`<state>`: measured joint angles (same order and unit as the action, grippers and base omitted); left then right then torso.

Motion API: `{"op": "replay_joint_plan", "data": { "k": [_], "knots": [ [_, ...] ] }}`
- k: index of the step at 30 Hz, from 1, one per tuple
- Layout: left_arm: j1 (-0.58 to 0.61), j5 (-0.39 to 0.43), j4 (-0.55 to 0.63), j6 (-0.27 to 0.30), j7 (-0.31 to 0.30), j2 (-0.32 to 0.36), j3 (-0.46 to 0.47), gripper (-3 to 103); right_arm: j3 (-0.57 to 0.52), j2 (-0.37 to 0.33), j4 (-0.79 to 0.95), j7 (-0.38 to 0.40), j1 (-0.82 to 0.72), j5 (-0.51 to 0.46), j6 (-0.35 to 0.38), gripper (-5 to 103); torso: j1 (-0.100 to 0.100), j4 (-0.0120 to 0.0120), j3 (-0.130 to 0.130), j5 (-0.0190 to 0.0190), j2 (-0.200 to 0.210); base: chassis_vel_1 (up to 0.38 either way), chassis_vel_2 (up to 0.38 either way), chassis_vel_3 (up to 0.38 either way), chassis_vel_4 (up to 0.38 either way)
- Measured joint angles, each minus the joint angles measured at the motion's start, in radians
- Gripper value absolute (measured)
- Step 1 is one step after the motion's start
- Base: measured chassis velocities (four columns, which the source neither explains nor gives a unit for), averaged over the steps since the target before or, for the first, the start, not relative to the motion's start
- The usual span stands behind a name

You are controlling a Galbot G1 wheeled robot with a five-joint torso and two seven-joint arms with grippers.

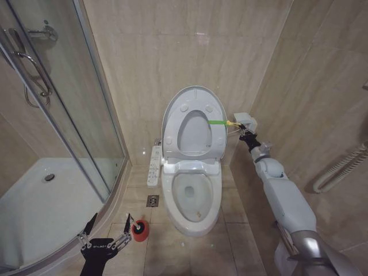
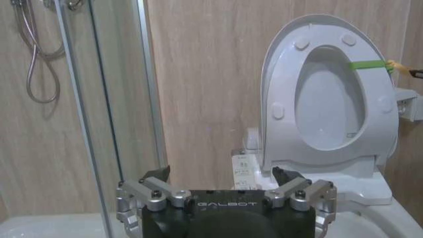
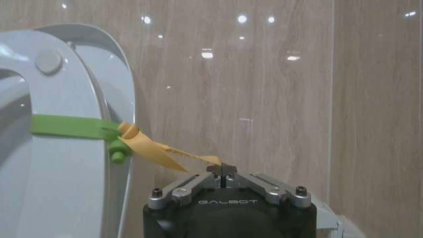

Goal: Open the toilet lid, clean the toilet bowl with a toilet brush, close the toilet lid, and flush.

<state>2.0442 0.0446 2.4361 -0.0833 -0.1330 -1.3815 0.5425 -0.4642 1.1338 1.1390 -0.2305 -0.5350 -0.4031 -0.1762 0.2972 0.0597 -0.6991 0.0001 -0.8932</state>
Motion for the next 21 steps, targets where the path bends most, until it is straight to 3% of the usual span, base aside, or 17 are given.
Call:
{"op": "replay_joint_plan", "data": {
  "k": [21],
  "knots": [
    [0.0,0.0,0.0,0.0,0.0,0.0,0.0,100,0.014,-0.009,0.08,0.023,-0.043,-0.019,0.027,0,0.0,-0.0002,0.0,-0.0001,0.0,0.0,0.0,0.0,0.0]
  ]
}}
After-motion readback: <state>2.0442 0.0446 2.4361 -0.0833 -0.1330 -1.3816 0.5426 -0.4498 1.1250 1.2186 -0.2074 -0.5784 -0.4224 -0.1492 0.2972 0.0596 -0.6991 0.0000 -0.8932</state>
